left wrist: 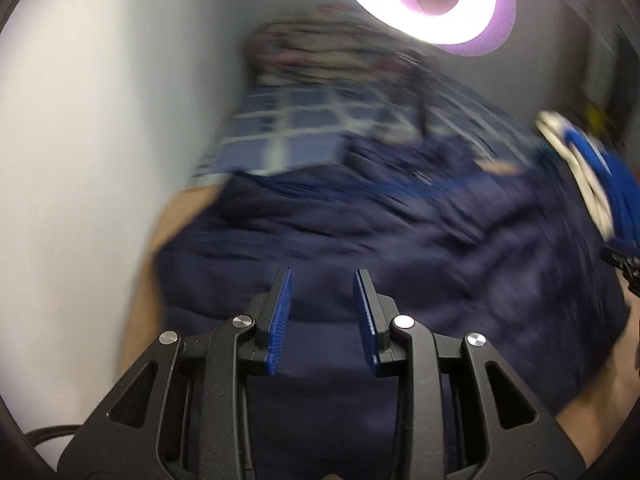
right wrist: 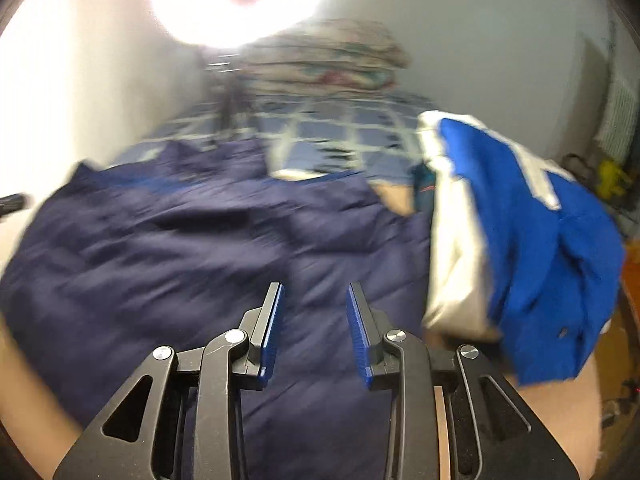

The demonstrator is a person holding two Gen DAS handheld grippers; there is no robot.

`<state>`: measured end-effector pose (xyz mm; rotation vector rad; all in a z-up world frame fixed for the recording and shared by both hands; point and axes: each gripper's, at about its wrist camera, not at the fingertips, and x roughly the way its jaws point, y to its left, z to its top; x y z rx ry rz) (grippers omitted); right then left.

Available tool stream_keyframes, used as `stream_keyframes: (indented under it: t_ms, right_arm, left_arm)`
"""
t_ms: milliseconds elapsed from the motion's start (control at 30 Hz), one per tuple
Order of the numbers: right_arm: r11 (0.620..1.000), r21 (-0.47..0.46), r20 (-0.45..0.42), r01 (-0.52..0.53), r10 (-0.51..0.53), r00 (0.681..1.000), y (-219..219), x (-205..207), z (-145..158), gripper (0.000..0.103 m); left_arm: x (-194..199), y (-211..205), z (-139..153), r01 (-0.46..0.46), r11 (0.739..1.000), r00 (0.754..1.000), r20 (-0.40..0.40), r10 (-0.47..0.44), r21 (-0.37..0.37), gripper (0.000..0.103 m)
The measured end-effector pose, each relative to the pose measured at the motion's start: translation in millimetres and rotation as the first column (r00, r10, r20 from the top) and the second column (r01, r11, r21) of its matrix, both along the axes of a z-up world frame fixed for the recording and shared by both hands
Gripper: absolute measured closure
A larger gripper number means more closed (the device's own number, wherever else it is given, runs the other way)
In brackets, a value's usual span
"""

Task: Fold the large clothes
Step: 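Lower the folded hem onto the jacket and open both grippers, then move the right gripper to the jacket side edge and grasp it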

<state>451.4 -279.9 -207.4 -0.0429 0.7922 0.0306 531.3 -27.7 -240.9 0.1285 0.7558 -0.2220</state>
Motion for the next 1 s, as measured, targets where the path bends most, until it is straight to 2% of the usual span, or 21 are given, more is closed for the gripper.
stream_keyframes:
  t_ms: [67,167,267,333,433,500,567,600,633,733,833,900,1000]
  right_arm:
    - [1.000,0.010,-0.019,-0.029,0.029,0.999,13,-9,-10,0.070]
    - [0.999,0.017,-0.073,-0.030,0.031,0.997,22,-9,-33,0.070]
    - [1.000,0.027,-0.120,-0.008,0.011,0.993,21,-4,-55,0.070]
    - [1.000,0.024,-0.116,-0.005,0.007,0.993,22,-4,-58,0.068]
    - [0.999,0.050,-0.119,0.018,-0.012,0.993,16,-11,-49,0.068]
    - [0.993,0.110,-0.104,0.048,-0.036,0.994,3,-29,-39,0.067]
    - [0.982,0.164,-0.100,0.092,-0.077,0.992,-14,-47,-34,0.053]
    - [0.970,0.200,-0.104,0.141,-0.123,0.987,-25,-60,-33,0.035]
    - [0.950,0.242,-0.113,0.196,-0.173,0.978,-38,-74,-33,0.023]
    - [0.894,0.333,-0.161,0.299,-0.258,0.953,-67,-105,-42,0.023]
    - [0.802,0.445,-0.220,0.398,-0.333,0.917,-95,-119,-61,0.023]
    - [0.741,0.525,-0.224,0.418,-0.354,0.908,-105,-122,-68,0.023]
    - [0.679,0.608,-0.201,0.412,-0.370,0.907,-108,-116,-70,0.021]
  left_arm:
    - [3,-24,-8,0.018,0.999,1.000,-0.001,-0.018,0.037,0.072]
    - [25,-49,-34,-0.007,0.995,0.999,-0.036,0.011,0.104,0.072]
    - [47,-52,-63,-0.057,0.987,0.996,-0.065,0.067,0.151,0.072]
    - [50,-53,-78,-0.066,0.984,0.995,-0.068,0.078,0.164,0.071]
    - [48,-58,-77,-0.048,0.979,0.996,-0.067,0.062,0.196,0.071]
    - [35,-53,-61,-0.026,0.988,0.998,-0.051,0.034,0.154,0.071]
    - [20,-48,-46,-0.022,0.994,1.000,-0.013,0.023,0.105,0.071]
    - [9,-46,-38,-0.004,0.998,1.000,-0.002,0.004,0.064,0.071]
    - [3,-46,-33,0.012,0.999,1.000,0.000,-0.012,0.035,0.071]
    - [-15,-61,-25,0.075,0.997,0.997,-0.020,-0.075,-0.017,0.071]
    - [-33,-94,-26,0.156,0.988,0.988,-0.019,-0.156,-0.023,0.071]
    - [-40,-115,-33,0.174,0.985,0.985,-0.023,-0.173,0.016,0.071]
    - [-30,-127,-58,0.156,0.988,0.984,-0.090,-0.154,0.009,0.071]
